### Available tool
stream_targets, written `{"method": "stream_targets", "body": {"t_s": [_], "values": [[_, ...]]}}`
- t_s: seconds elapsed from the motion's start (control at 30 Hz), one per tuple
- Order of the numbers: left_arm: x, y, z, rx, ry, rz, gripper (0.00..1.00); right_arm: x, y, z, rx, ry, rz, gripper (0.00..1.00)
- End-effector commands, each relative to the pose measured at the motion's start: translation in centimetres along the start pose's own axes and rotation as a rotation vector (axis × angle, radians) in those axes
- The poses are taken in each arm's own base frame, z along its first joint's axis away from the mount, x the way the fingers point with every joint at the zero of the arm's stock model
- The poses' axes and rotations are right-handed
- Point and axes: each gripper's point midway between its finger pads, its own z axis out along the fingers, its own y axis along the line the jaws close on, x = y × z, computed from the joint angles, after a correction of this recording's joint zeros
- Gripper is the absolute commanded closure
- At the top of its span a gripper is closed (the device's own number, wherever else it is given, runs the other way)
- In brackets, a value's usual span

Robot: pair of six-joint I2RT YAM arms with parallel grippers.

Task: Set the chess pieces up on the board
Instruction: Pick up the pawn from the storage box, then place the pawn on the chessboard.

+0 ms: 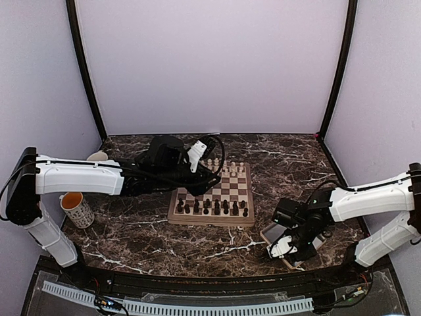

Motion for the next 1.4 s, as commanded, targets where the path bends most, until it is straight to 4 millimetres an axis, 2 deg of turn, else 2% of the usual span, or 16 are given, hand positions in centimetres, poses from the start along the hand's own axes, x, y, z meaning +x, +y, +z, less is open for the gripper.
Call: {"method": "stream_targets", "body": {"t_s": [0.0, 0.37, 0.63, 0.87, 1.0, 1.13, 1.37], "values": [[-0.4, -0.1, 0.0, 0.0, -0.007, -0.011, 0.57, 0.0, -1.1, 0.8, 0.054, 0.02, 0.022, 0.73], [-0.1, -0.2, 0.2, 0.006, -0.015, -0.015, 0.57, -0.2, -1.3, 0.0, 0.072, 0.003, 0.027, 0.85], [0.5, -0.1, 0.1, 0.004, -0.026, -0.015, 0.57, -0.1, -1.4, -1.1, 0.067, 0.023, 0.026, 0.88], [1.1, 0.1, -0.5, -0.005, -0.037, -0.002, 0.57, -0.3, -2.8, -2.8, 0.078, 0.041, 0.037, 0.89], [1.5, 0.6, -0.8, -0.028, -0.038, 0.013, 0.57, -0.3, -5.0, -4.3, 0.126, 0.061, 0.052, 0.89], [2.1, 2.3, -1.4, -0.105, -0.027, -0.051, 0.57, 0.1, -8.5, -5.9, 0.201, 0.107, 0.073, 0.89], [3.0, 3.2, -2.8, -0.142, -0.035, -0.06, 0.57, 0.0, -16.6, -9.6, 0.361, 0.189, 0.097, 0.89]]}}
